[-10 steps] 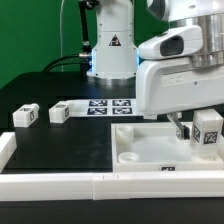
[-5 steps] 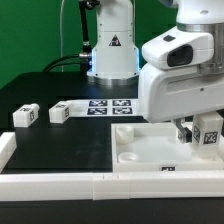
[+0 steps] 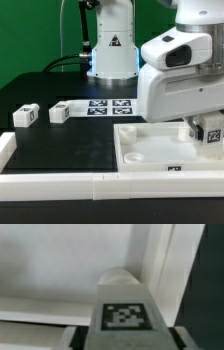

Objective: Assemble one leg

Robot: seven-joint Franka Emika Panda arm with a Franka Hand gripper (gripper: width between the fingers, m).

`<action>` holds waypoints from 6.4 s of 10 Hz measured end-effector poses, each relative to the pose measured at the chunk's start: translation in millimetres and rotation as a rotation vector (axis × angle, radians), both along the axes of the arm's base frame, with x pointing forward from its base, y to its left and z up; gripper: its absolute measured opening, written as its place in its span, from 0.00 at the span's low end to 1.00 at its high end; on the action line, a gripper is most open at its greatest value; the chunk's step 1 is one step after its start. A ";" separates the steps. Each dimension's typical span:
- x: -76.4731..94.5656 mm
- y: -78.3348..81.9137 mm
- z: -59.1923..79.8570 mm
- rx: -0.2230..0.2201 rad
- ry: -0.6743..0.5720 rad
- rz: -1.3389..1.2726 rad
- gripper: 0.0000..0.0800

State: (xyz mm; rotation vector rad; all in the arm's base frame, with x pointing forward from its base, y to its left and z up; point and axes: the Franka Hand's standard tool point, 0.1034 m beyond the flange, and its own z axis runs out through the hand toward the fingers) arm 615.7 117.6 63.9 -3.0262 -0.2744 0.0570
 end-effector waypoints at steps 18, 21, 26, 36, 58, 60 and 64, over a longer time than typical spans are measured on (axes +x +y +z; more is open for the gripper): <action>2.0 9.3 -2.0 0.001 0.131 -1.527 0.54; -0.2 15.8 -0.9 0.010 0.109 -1.328 0.79; 3.9 16.9 -1.5 -0.007 0.028 -0.564 0.81; 7.3 2.5 -3.8 -0.029 -0.025 -0.118 0.34; 5.7 12.6 -3.6 -0.025 0.066 -1.083 0.81; 3.9 15.0 -4.2 -0.032 0.048 -0.782 0.81; 3.0 15.2 -5.6 -0.066 0.049 -0.395 0.81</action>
Offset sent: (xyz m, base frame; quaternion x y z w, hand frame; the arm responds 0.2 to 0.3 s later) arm -0.0031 -0.0157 0.0011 -0.0076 0.0164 0.4133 0.9104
